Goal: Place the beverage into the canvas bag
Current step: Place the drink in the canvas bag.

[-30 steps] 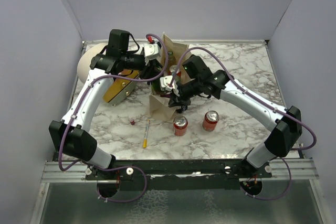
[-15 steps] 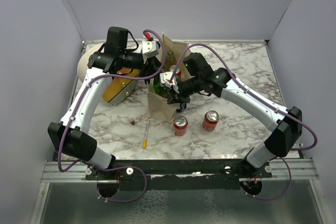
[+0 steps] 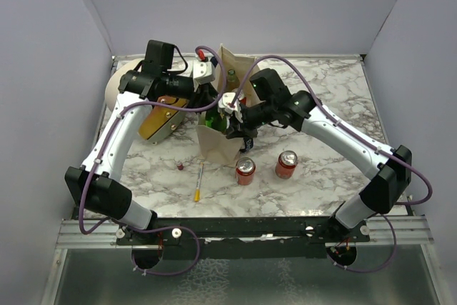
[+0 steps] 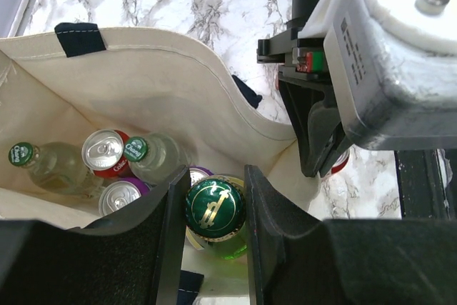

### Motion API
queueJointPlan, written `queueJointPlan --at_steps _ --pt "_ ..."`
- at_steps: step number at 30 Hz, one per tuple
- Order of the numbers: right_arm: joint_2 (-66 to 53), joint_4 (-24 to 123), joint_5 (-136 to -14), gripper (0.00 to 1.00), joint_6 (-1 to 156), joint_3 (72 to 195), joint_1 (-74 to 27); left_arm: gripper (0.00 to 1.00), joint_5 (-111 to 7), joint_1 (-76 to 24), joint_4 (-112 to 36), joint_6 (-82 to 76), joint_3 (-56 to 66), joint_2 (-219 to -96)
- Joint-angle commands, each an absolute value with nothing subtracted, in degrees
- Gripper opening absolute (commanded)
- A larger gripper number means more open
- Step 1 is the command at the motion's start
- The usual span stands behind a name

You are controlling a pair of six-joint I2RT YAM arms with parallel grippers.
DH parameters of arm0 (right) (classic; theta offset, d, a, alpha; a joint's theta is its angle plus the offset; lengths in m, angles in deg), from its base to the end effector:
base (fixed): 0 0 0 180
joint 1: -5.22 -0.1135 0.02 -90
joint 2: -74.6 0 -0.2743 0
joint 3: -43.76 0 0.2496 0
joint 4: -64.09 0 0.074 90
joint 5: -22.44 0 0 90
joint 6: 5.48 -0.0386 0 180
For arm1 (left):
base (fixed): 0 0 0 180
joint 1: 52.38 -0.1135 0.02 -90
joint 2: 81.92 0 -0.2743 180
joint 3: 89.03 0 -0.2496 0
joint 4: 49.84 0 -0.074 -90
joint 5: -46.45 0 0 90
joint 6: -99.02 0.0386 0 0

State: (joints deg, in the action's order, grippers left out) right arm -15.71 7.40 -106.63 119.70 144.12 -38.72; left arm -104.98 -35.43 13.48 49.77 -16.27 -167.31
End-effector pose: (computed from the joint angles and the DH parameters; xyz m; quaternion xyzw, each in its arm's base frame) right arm 0.2270 0.2525 0.3558 -0.6530 0.5965 0.3364 0.3234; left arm 0.2760 -0.1196 0.4186 0.5620 0.5852 -0.3828 0.4417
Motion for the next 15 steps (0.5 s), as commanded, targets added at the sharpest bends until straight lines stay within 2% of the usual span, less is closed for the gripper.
queueJointPlan --at_steps 1,15 --pt "-14.4 9.0 -107.3 0.01 118.6 146.8 -38.9 0.00 -109.2 -35.6 13.2 52.2 -17.0 -164.2" --pt "-15.0 9.4 -107.6 0.01 118.4 147.7 -38.8 0.00 -107.8 -35.5 16.7 60.0 -13.5 -166.0"
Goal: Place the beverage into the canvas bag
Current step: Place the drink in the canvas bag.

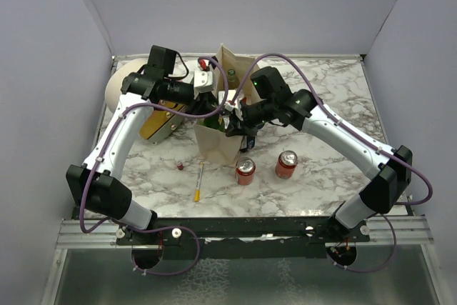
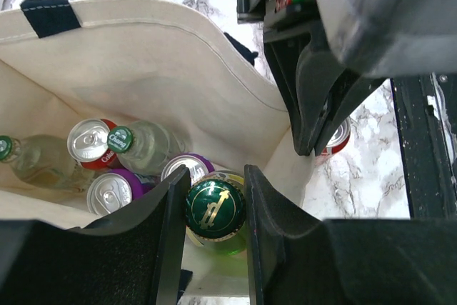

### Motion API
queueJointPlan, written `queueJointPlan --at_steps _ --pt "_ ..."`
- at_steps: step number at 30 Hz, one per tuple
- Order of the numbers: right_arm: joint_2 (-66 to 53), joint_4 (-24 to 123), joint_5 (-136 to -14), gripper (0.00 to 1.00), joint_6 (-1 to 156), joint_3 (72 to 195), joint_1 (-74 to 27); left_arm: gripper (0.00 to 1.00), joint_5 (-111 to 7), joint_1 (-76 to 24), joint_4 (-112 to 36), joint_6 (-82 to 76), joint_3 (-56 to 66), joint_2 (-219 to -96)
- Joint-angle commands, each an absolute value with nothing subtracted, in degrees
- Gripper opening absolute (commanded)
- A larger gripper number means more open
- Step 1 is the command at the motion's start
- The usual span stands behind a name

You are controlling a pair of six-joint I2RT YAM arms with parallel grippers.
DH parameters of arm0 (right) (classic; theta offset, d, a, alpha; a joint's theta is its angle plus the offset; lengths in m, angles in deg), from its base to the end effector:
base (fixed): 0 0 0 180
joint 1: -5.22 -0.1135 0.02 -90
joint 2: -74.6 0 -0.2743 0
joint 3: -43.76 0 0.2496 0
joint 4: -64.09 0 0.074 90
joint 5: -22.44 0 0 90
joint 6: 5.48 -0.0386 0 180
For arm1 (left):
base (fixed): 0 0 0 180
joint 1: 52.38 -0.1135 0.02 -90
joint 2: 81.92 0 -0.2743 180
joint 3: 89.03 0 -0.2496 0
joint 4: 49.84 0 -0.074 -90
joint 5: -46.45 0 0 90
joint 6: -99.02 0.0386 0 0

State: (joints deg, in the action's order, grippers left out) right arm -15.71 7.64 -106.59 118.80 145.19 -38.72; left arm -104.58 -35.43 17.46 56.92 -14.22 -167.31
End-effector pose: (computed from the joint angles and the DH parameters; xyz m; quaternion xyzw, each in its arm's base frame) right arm 0.2276 0.2531 0.3620 -0.6485 0.5964 0.3381 0.3309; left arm 0.2727 -0.1184 0.4031 0.5859 0.5791 -0.3728 0.4272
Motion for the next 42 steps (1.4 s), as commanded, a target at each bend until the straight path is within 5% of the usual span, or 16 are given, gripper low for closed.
queueJointPlan --at_steps 1,42 --pt "-15.1 9.5 -107.6 0.01 118.4 147.8 -38.9 0.00 -107.7 -35.5 16.6 60.3 -13.1 -166.1" --pt "-14.1 10.2 -108.0 0.01 119.2 142.0 -38.9 0.00 -107.2 -35.5 21.6 75.4 -5.9 -174.4"
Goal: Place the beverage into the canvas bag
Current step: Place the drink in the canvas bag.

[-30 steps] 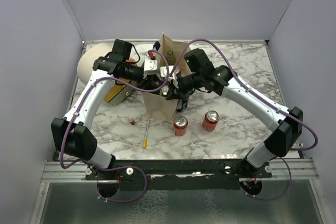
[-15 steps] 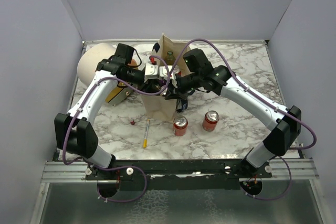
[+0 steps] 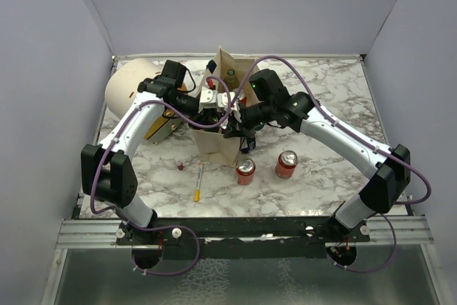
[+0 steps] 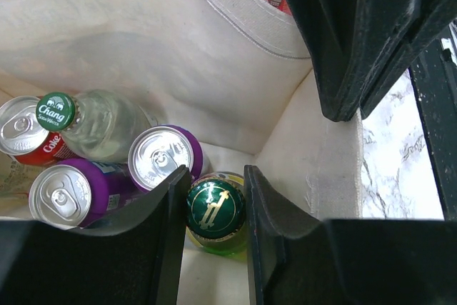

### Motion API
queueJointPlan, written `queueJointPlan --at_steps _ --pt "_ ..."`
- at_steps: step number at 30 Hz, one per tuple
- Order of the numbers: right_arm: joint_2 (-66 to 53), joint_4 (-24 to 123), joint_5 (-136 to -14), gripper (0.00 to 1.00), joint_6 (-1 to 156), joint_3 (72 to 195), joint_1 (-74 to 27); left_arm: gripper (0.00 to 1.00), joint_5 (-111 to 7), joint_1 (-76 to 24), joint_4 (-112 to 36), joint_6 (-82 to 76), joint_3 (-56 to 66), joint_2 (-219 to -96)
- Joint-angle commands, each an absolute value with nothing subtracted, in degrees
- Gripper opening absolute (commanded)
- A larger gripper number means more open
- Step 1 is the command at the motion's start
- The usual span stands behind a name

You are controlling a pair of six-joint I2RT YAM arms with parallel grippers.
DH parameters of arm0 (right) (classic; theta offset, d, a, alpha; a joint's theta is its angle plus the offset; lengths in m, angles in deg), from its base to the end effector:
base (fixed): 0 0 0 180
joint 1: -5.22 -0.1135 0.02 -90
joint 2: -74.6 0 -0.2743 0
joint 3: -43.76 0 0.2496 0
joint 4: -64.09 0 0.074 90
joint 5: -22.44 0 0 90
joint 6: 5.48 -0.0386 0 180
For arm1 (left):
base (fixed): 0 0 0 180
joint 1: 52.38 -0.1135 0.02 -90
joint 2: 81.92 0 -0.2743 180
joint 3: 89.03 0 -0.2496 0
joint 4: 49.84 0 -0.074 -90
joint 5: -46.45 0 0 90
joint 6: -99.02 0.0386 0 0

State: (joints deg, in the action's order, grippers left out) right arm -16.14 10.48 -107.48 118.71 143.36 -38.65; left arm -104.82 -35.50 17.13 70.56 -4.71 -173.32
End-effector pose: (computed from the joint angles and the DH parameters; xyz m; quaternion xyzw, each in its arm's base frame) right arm 0.2306 0.2561 0.3533 -0.6484 0.5913 0.3445 0.3337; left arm 0.2945 -0.1247 0.3241 0.6218 0.5718 -0.3809 0.3760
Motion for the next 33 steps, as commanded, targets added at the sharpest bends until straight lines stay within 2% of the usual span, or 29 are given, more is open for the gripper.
queueJointPlan --at_steps 1,11,17,28,33 --pt "-14.0 10.3 -108.0 0.01 119.1 141.8 -38.9 0.00 -106.8 -35.5 22.4 76.4 -5.8 -174.6" --pt "-13.6 9.9 -107.6 0.01 119.3 141.7 -38.9 0.00 -103.2 -35.4 24.6 80.4 -5.6 -177.1" --pt "-13.8 9.9 -107.5 0.01 119.4 141.8 -38.9 0.09 -101.2 -35.1 25.1 79.8 -6.5 -178.4" --pt "-13.8 9.9 -106.9 0.01 119.3 141.6 -38.9 0.11 -98.8 -33.9 28.5 82.3 -7.4 -181.9" --pt "-13.5 9.9 -106.3 0.01 119.4 140.9 -38.9 0.17 -98.3 -33.9 28.5 82.4 -7.0 -182.7"
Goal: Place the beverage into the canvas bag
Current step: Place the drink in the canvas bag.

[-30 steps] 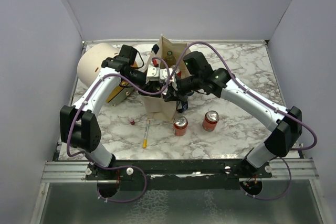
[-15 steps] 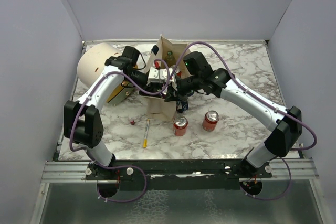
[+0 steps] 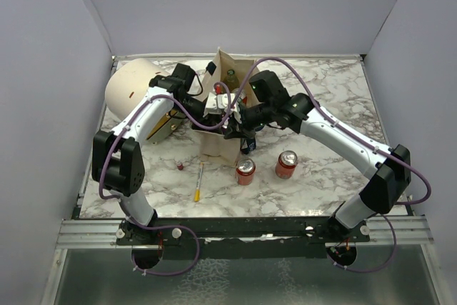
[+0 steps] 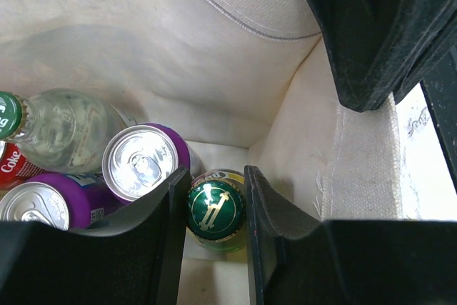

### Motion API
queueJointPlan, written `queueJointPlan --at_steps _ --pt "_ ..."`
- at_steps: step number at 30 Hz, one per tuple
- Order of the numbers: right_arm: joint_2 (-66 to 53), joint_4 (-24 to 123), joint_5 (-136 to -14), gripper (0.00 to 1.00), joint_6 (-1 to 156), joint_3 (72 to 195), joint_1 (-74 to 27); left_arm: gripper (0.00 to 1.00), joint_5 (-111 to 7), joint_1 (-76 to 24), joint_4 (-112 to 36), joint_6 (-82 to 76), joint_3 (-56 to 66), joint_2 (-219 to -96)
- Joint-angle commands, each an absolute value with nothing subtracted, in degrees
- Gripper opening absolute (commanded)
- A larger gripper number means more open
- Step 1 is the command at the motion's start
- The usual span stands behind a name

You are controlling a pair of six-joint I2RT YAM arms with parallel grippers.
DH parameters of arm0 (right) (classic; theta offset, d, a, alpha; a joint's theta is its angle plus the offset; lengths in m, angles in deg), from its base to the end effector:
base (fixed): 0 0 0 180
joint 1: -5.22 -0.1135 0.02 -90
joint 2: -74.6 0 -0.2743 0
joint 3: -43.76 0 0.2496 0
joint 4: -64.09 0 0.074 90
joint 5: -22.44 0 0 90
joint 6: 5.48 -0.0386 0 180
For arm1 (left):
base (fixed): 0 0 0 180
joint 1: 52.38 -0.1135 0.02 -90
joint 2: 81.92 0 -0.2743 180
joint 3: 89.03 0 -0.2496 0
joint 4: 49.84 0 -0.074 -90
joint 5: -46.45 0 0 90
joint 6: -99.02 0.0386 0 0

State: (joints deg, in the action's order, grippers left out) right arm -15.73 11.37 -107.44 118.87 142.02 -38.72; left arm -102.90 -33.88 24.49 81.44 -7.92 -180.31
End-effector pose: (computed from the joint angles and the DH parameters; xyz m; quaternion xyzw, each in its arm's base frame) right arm 0.2293 0.2554 0.3492 -0.6495 0.5903 0.3439 0.3338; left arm 0.3078 -0.1380 0.2971 0.6620 0.5537 -0.3815 0.3311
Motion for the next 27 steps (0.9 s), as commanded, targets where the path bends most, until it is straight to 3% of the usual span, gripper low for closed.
queueJointPlan --at_steps 1,27 --pt "-13.5 9.9 -106.3 0.01 119.5 141.0 -38.9 0.19 -98.2 -33.9 28.5 82.3 -7.0 -182.8" --pt "-13.2 10.4 -105.3 0.01 119.3 140.5 -38.9 0.55 -97.6 -33.6 30.4 83.0 -7.9 -183.2"
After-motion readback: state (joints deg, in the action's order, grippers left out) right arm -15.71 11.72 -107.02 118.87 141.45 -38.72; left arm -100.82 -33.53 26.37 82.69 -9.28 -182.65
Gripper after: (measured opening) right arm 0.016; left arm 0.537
